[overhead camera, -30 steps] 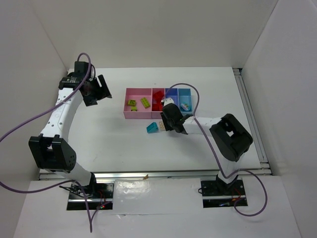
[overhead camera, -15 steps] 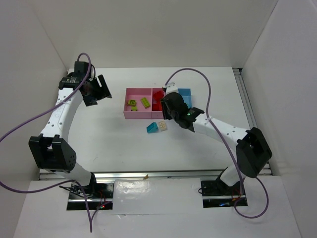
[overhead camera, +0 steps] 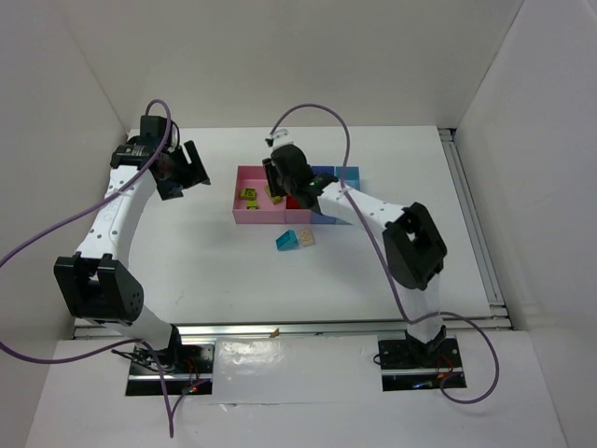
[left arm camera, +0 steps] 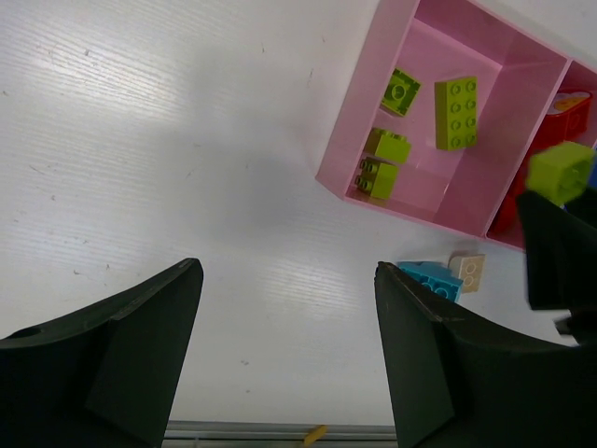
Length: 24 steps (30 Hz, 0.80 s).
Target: Sort the legos into containers by color
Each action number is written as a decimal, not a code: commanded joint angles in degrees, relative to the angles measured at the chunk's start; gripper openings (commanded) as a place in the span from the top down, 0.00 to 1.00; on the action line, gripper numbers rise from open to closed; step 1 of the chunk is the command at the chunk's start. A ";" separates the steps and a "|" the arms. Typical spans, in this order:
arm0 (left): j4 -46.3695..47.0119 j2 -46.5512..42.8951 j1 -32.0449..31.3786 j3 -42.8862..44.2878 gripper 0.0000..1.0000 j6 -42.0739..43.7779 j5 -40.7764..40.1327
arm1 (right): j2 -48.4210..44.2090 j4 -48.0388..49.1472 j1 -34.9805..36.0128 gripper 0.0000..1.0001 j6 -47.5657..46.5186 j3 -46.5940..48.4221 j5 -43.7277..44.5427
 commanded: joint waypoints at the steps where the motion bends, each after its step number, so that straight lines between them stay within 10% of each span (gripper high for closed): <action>1: 0.29 -1.87 -0.15 -0.15 0.15 0.06 -0.45 | 6.34 0.39 0.39 0.46 -1.15 8.73 -3.38; 4: -0.23 -1.87 -0.15 -0.15 0.15 0.06 -1.07 | 6.45 -0.77 0.39 0.33 -1.15 11.39 -2.07; 15: -0.23 -0.82 -1.99 -1.30 0.15 1.38 -1.07 | -18.31 -5.67 -0.67 0.39 8.33 -21.18 0.12; 24: 0.38 1.03 -3.93 -0.68 0.15 0.86 -1.07 | -18.26 -7.44 -0.67 0.37 11.51 -29.40 -3.38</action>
